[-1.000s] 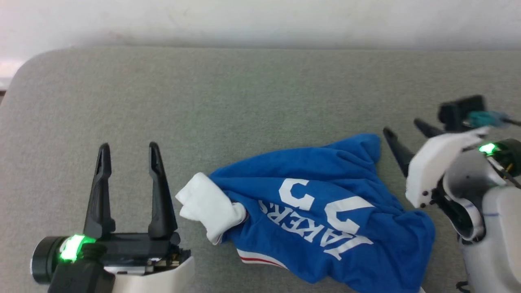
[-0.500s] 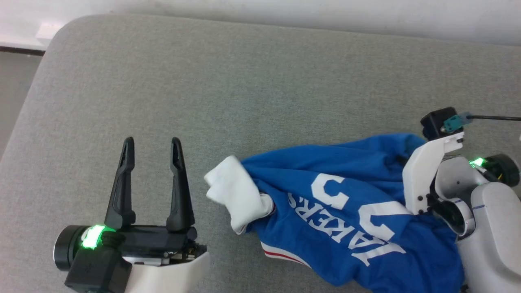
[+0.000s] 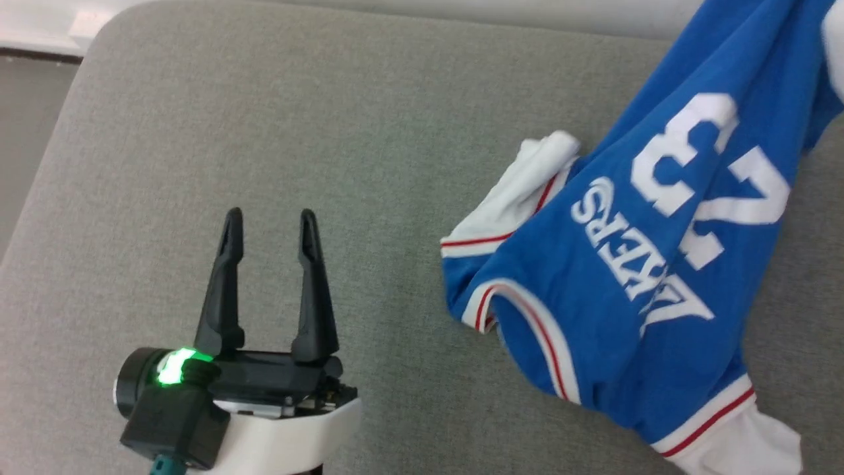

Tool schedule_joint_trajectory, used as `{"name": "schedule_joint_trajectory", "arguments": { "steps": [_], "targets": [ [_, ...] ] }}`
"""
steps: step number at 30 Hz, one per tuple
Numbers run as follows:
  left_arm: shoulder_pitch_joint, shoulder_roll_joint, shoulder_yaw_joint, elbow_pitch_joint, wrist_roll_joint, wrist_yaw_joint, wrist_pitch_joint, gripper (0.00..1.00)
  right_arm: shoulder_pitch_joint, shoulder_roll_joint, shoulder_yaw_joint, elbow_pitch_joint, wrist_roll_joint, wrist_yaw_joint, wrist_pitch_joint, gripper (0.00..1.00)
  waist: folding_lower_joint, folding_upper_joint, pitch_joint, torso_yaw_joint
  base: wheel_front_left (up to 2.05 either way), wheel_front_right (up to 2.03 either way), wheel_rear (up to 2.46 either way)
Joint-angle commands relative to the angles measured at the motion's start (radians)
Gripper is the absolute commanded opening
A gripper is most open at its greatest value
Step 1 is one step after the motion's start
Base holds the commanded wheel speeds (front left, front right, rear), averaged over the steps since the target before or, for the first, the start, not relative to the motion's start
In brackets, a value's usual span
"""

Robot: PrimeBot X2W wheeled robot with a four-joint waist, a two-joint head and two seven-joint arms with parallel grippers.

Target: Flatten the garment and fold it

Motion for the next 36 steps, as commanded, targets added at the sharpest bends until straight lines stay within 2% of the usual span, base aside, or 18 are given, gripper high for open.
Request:
{"name": "schedule_joint_trajectory", "arguments": {
  "steps": [1,4,7,8,9,14,17,20,25,30,33,36],
  "targets": [
    [-0.02,-0.004,-0.013,0.009,-0.012,0.009,-0.005,1.0,-0.031,-0.037,0.029,0.048,-0.009,-0.001,-0.013,0.0,-0.0001,0.0,0.048,0.041,0.0,0.0,0.0],
    [-0.038,-0.004,-0.036,0.019,-0.023,0.014,-0.005,1.0,-0.059,-0.085,0.065,0.145,-0.039,-0.001,-0.035,0.0,-0.0001,0.0,0.075,0.062,0.0,0.0,0.0],
    [-0.057,-0.004,-0.057,0.031,-0.025,0.016,-0.005,1.0,-0.038,-0.099,0.074,0.24,-0.054,-0.001,-0.061,0.0,-0.0001,0.0,0.091,0.075,0.0,0.0,0.0],
    [-0.061,-0.004,-0.061,0.034,-0.025,0.017,-0.005,1.0,-0.029,-0.094,0.062,0.271,-0.053,-0.001,-0.061,0.31,-0.0001,0.0,0.094,0.074,0.0,0.0,0.0],
    [-0.065,-0.004,-0.065,0.038,-0.024,0.017,-0.005,1.0,-0.022,-0.084,0.045,0.295,-0.056,-0.001,-0.066,1.0,-0.0001,0.0,0.095,0.071,0.0,0.0,0.0],
    [-0.074,-0.004,-0.061,0.058,-0.009,0.007,-0.005,1.0,-0.015,-0.032,0.023,0.329,-0.057,-0.001,-0.154,1.0,-0.0001,0.0,0.063,0.033,0.0,0.0,0.0],
    [-0.065,-0.004,-0.05,0.069,0.005,-0.002,-0.005,1.0,-0.002,0.026,-0.03,0.308,-0.026,-0.001,-0.225,1.0,-0.0001,0.0,0.014,0.003,0.0,0.0,0.0],
    [-0.04,-0.004,-0.034,0.071,0.016,-0.007,-0.005,1.0,0.06,0.086,-0.089,0.248,0.022,-0.001,-0.247,1.0,-0.0001,0.0,-0.036,-0.029,0.0,0.0,0.0],
    [0.003,-0.004,-0.009,0.061,0.052,-0.023,-0.005,1.0,0.316,0.146,-0.195,0.064,0.071,-0.001,-0.138,1.0,-0.0001,0.0,-0.08,-0.07,0.0,0.0,0.0],
    [0.02,-0.004,0.006,0.047,0.069,-0.032,-0.005,1.0,0.646,0.233,-0.329,-0.149,0.045,-0.001,-0.022,1.0,-0.0001,0.0,-0.079,-0.085,0.0,0.0,0.0],
    [0.025,-0.004,0.008,0.043,0.072,-0.036,-0.005,1.0,0.785,0.311,-0.375,-0.228,0.043,-0.001,0.013,1.0,-0.0001,0.0,-0.065,-0.087,0.0,0.0,0.0],
    [0.018,-0.004,0.005,0.045,0.079,-0.044,-0.005,1.0,0.856,0.364,-0.394,-0.259,0.022,-0.001,0.021,1.0,-0.0001,0.0,-0.044,-0.081,0.0,0.0,0.0]
  ]
}}
